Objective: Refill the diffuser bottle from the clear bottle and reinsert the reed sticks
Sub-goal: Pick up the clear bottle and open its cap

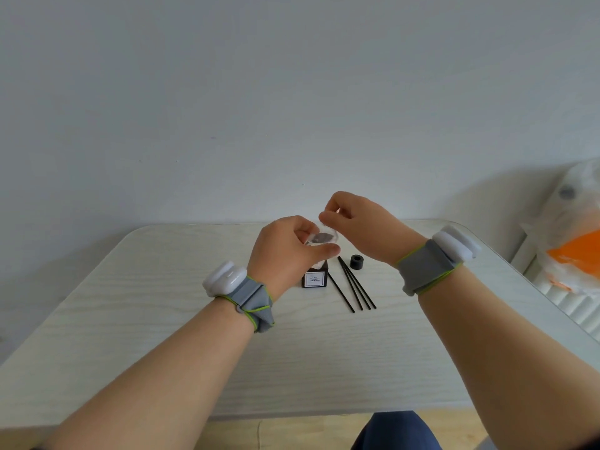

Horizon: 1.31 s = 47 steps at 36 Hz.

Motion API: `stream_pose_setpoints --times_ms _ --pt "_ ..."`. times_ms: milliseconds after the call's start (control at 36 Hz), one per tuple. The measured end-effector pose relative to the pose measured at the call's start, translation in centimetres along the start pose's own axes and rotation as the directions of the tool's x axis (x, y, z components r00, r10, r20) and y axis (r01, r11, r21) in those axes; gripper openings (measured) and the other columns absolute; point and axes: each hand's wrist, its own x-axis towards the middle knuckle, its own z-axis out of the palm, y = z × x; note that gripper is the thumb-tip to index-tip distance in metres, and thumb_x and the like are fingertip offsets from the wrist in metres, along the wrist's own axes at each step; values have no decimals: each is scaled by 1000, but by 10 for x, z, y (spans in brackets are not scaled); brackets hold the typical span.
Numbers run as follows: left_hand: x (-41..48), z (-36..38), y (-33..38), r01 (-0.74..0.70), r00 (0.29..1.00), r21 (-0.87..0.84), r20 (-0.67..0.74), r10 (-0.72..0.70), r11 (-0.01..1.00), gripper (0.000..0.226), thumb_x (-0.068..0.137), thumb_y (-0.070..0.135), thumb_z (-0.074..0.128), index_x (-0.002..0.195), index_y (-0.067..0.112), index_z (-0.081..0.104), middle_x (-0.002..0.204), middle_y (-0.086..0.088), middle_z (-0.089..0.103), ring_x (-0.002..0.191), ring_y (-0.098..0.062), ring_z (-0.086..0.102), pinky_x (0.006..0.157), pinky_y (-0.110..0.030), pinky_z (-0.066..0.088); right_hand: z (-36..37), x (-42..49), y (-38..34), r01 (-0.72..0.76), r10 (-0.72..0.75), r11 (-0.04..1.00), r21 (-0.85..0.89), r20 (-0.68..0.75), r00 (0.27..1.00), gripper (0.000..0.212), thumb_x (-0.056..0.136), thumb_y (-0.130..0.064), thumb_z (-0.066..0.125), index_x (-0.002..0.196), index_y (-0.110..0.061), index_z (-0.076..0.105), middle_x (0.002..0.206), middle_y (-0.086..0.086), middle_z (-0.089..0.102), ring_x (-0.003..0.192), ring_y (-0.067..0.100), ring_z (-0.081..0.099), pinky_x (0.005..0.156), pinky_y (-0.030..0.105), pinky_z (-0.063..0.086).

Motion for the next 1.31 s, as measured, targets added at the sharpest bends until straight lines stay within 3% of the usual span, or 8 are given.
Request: stream_pose_setpoints --times_ms 222,472,667,806,917,1056,1222,1306 --pt "1 -2 -7 -1 999 18 -37 1 1000 36 64 37 83 93 20 68 81 12 66 73 -7 59 71 -24 50 -4 -2 4 34 -40 988 153 37 999 17 91 -23 55 101 -29 67 96 -2 68 80 17 60 81 35 52" --pt "1 0 -11 -55 998 62 -38 57 997 39 64 36 82 95 21 64 92 6 71 74 -9 59 77 -34 54 -1 1 7 -67 71 996 65 -66 995 41 85 -45 62 86 -5 67 73 1 67 66 14 56 68 30 49" --pt "-1 2 -13 -62 995 41 -77 65 997 36 65 36 82 95 21 67 88 9 68 69 -8 56 75 -31 54 -5 -3 2 -1 -4 995 104 41 999 16 89 -23 59 101 -20 69 92 12 71 69 19 53 79 44 54" --pt "0 3 -13 -61 994 42 -91 65 997 41 66 37 82 100 21 67 93 6 66 72 -7 56 73 -26 52 -9 -1 5 21 -25 988 156 20 1000 21 88 -23 60 106 -29 68 101 -4 69 76 7 59 80 28 51" --pt "0 3 -11 -87 992 78 -89 93 993 33 66 37 82 93 23 67 88 7 64 71 -9 58 70 -26 51 -5 3 7 -48 51 997 67 -40 998 33 83 -47 63 93 -15 67 86 3 69 72 14 59 76 35 53" --pt "0 3 -11 -93 991 79 -90 100 993 40 66 37 82 100 22 68 89 8 63 73 -7 59 71 -22 49 -5 1 6 -25 30 995 94 -45 999 21 84 -32 67 88 -12 70 71 -4 62 67 13 55 71 31 50" --pt "0 4 -16 -91 992 98 -73 99 991 37 67 39 81 98 23 69 89 3 65 73 -10 59 72 -27 51 -10 -4 5 19 -29 989 148 66 997 23 84 -13 62 102 -26 70 99 0 71 85 18 65 79 30 51" --pt "0 4 -15 -91 992 84 -82 98 992 39 68 37 81 102 21 68 90 4 65 72 -9 58 72 -24 49 -10 -2 7 2 -14 987 162 70 997 28 85 -24 65 112 -31 65 101 -5 70 90 12 67 83 29 52"
